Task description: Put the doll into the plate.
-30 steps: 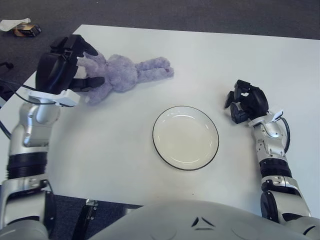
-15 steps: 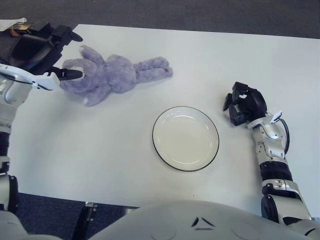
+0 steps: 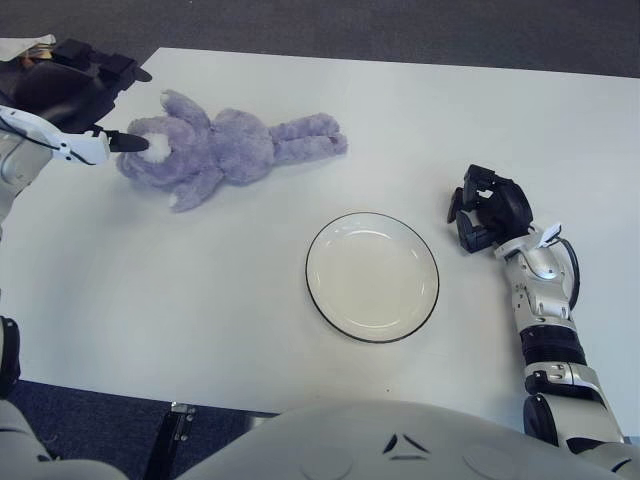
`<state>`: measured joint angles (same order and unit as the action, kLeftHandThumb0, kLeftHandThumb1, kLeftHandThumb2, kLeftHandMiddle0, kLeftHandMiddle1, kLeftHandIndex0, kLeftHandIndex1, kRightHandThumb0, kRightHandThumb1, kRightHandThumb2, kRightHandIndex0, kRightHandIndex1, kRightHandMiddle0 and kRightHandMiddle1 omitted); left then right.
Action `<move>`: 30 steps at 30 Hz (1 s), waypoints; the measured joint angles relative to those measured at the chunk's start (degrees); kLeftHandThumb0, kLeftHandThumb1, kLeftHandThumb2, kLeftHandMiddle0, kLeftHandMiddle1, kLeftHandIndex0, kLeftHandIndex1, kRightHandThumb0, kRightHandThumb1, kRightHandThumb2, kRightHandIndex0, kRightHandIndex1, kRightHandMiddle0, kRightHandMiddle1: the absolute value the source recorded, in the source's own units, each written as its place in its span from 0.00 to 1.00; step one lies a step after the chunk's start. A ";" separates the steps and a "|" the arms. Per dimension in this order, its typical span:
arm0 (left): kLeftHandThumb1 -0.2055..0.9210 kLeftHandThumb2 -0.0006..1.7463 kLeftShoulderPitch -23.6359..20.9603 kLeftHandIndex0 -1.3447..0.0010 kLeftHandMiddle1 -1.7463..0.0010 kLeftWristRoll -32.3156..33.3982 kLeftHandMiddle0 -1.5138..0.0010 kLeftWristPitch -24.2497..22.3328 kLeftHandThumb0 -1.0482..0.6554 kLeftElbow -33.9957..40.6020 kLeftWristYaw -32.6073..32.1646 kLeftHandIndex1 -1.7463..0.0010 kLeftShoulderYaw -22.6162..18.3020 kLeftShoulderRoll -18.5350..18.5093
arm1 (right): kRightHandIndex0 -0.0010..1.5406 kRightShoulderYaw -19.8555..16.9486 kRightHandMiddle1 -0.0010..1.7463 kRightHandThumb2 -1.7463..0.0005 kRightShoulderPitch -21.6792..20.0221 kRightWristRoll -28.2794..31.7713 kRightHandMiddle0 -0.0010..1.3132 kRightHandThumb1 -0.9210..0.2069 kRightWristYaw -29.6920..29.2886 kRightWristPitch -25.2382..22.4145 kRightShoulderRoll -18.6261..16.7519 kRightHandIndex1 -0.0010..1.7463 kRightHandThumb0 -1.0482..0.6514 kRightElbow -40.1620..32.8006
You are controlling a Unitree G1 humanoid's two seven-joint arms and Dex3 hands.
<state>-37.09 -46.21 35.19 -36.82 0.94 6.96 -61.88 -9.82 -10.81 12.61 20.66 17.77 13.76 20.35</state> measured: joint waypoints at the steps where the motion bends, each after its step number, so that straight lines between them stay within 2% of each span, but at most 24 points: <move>1: 1.00 0.22 -0.67 1.00 0.86 -0.10 1.00 0.46 0.02 -0.68 0.35 0.65 0.62 -0.17 | 0.63 0.02 1.00 0.00 0.06 0.13 0.63 0.95 0.28 -0.16 0.00 0.85 0.62 -0.16; 5: 1.00 0.21 -2.71 1.00 0.95 -0.09 1.00 2.42 0.01 -3.62 1.86 0.73 2.78 -0.80 | 0.63 0.05 1.00 0.00 0.23 0.59 0.62 0.95 1.05 -0.82 0.00 0.86 0.62 -0.85; 6: 1.00 0.21 -3.29 1.00 0.97 -0.02 1.00 3.07 0.01 -4.56 2.55 0.78 3.41 -0.94 | 0.64 0.05 1.00 0.00 0.27 0.60 0.62 0.95 1.06 -0.93 -0.02 0.85 0.62 -1.01; 7: 0.99 0.19 -3.78 1.00 0.98 0.11 1.00 3.70 0.00 -5.39 3.24 0.83 3.90 -1.08 | 0.64 0.05 1.00 0.00 0.32 0.60 0.62 0.95 1.04 -0.98 -0.03 0.85 0.62 -1.09; 13: 0.97 0.16 -6.76 1.00 1.00 2.52 1.00 7.33 0.00 -10.10 10.07 0.96 6.17 -1.20 | 0.65 0.02 1.00 0.00 0.62 0.59 0.63 0.96 0.65 -1.10 -0.14 0.83 0.62 -1.50; 18: 0.97 0.15 -8.33 1.00 1.00 4.92 1.00 8.33 0.00 -12.09 16.25 0.99 7.02 -1.15 | 0.64 0.02 1.00 0.00 0.61 0.61 0.63 0.96 0.83 -1.10 -0.12 0.84 0.62 -1.54; 24: 0.99 0.15 -9.64 1.00 1.00 7.26 1.00 8.82 0.00 -13.26 20.42 1.00 7.41 -0.84 | 0.64 0.01 1.00 0.00 0.65 0.67 0.63 0.96 1.08 -1.17 -0.11 0.84 0.62 -1.62; 30: 1.00 0.21 -10.57 1.00 1.00 10.41 1.00 10.45 0.00 -14.29 24.59 1.00 7.59 -0.12 | 0.64 0.00 1.00 0.00 0.91 0.95 0.63 0.96 1.36 -1.68 -0.04 0.84 0.62 -2.16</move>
<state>-47.66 -35.80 45.64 -51.10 25.53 14.55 -61.99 -9.82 -9.90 13.57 22.02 16.09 13.72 18.18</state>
